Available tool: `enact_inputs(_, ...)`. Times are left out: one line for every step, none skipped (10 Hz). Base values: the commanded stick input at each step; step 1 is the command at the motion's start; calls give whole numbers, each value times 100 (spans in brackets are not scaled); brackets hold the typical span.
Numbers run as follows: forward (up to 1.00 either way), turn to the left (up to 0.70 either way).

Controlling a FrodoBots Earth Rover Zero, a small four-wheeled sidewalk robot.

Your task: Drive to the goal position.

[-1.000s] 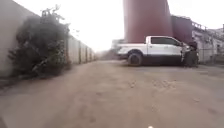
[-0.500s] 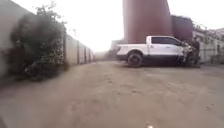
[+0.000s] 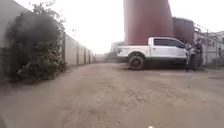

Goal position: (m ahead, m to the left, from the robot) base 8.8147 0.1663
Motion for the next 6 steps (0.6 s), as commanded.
enact_inputs(50,1)
enact_inputs(50,1)
enact_inputs(50,1)
enact_inputs(50,1)
enact_inputs(50,1)
enact_inputs(50,1)
